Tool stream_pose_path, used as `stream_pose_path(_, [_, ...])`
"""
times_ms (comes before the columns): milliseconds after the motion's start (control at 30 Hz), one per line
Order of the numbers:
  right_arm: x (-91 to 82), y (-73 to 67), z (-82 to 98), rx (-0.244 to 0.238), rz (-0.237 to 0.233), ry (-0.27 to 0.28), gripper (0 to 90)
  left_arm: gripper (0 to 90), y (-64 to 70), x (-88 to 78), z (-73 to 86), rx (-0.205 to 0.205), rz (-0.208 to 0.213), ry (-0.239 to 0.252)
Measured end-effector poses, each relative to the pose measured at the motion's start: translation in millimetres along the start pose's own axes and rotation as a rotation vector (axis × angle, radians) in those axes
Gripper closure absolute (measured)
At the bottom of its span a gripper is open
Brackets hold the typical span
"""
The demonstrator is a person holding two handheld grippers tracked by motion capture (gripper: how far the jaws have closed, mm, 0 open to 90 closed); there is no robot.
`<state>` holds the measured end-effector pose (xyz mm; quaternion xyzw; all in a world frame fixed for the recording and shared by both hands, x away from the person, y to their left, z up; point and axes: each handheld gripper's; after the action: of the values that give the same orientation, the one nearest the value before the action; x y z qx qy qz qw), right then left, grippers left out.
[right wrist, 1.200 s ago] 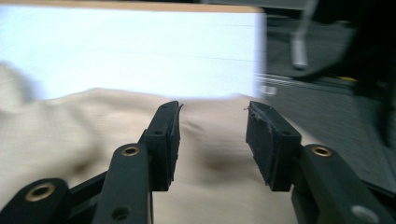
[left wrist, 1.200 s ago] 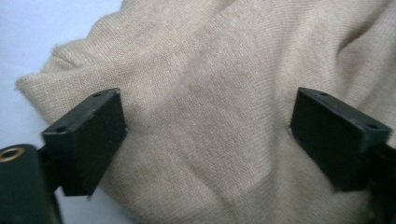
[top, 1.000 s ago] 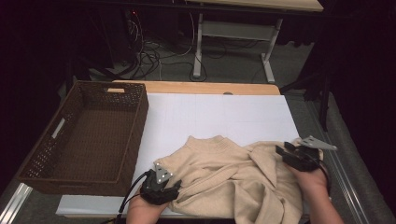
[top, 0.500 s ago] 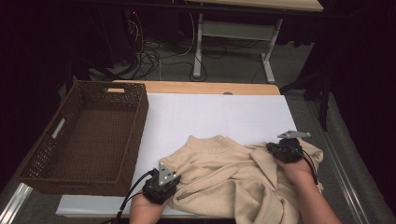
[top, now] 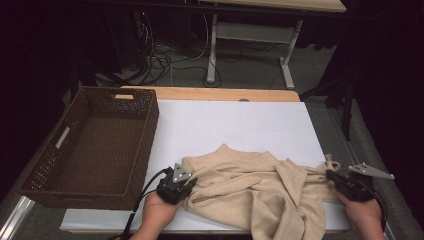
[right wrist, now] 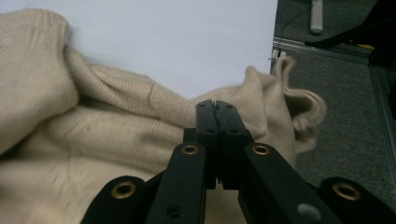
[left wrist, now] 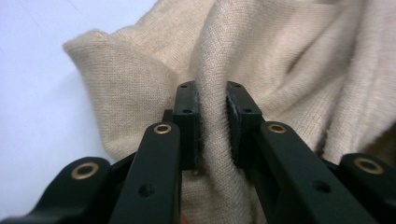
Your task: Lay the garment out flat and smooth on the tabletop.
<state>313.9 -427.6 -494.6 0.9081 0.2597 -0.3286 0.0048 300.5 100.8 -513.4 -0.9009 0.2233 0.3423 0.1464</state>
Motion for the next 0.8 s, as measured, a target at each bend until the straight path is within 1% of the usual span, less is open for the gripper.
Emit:
stream_pose_path(33, [-1.8, -2.5, 1.2, -0.014, -0.004, 0.003, 89.8, 72.3, -0.1, -2.8, 0.4, -0.005, -0.003, -0.001])
stream_pose_path(67, [-2.6, -6.4, 1.2, -0.028, -0.005, 0.008, 89.5, 69.0, 0.0, -3.8, -0.7, -0.016, -0.008, -0.001])
stream_pose_path(133, [-1.5, -11.0, -1.4, -0.04, -0.013, 0.023, 88.9, 59.3, -1.3, -3.4, -4.9, -0.044, -0.009, 0.006])
stream_pose_path(200, [1.1, -15.5, -5.4, -0.05, -0.021, 0.033, 87.7, 48.6, -2.3, -0.9, -10.1, -0.073, -0.024, 0.012])
stream_pose_path(267, [4.4, -18.7, -11.1, -0.06, -0.029, 0.037, 83.4, 37.1, -4.5, 2.6, -16.7, -0.092, -0.04, 0.008])
stream_pose_path(300, [6.3, -20.0, -14.5, -0.065, -0.037, 0.04, 80.9, 33.4, -6.5, 5.4, -20.2, -0.107, -0.052, -0.001])
stream_pose_path(367, [11.4, -22.2, -22.0, -0.075, -0.05, 0.042, 72.4, 22.4, -11.6, 15.4, -26.3, -0.139, -0.056, -0.062])
stream_pose_path(433, [20.2, -23.7, -28.8, -0.083, -0.07, 0.027, 58.9, 13.8, -15.0, 27.3, -28.8, -0.159, -0.061, -0.126])
stream_pose_path(467, [26.0, -24.4, -31.4, -0.082, -0.079, 0.012, 51.5, 11.3, -15.8, 31.6, -28.9, -0.169, -0.066, -0.143])
stream_pose_path(500, [32.2, -24.7, -33.3, -0.082, -0.08, -0.009, 44.2, 8.8, -15.8, 33.0, -29.2, -0.175, -0.071, -0.139])
stream_pose_path(533, [37.8, -24.4, -34.5, -0.072, -0.08, -0.028, 40.4, 8.8, -15.4, 33.7, -30.4, -0.183, -0.069, -0.145])
stream_pose_path(567, [42.9, -22.7, -35.0, -0.058, -0.094, -0.04, 37.6, 8.9, -14.5, 33.9, -31.3, -0.178, -0.064, -0.147])
stream_pose_path(600, [42.9, -22.7, -35.0, -0.058, -0.094, -0.04, 37.6, 12.4, -14.5, 33.9, -31.3, -0.178, -0.064, -0.147])
stream_pose_path(633, [46.0, -21.9, -35.0, -0.041, -0.115, -0.048, 34.7, 12.4, -12.5, 33.0, -31.3, -0.149, -0.059, -0.139])
stream_pose_path(667, [49.7, -22.7, -34.1, -0.035, -0.156, -0.074, 32.6, 20.2, -11.5, 32.1, -31.1, -0.138, -0.052, -0.133])
stream_pose_path(733, [54.3, -27.4, -31.0, -0.045, -0.205, -0.121, 32.8, 30.8, -10.9, 30.3, -30.4, -0.121, -0.039, -0.123])
stream_pose_path(767, [56.3, -30.7, -29.0, -0.058, -0.227, -0.139, 33.2, 36.3, -10.7, 29.3, -30.1, -0.111, -0.025, -0.117])
stream_pose_path(800, [58.3, -34.4, -27.2, -0.072, -0.236, -0.146, 36.1, 43.2, -10.1, 28.6, -29.7, -0.101, -0.011, -0.11])
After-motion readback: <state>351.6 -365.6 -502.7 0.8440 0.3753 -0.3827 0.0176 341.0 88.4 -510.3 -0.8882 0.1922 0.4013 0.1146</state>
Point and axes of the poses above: each handheld gripper's, and its own axes: x roughly forward along the jaws, z roughly out of its underside, y roughly to its right, and after that the axes turned 15 degrees about -z, right-handed
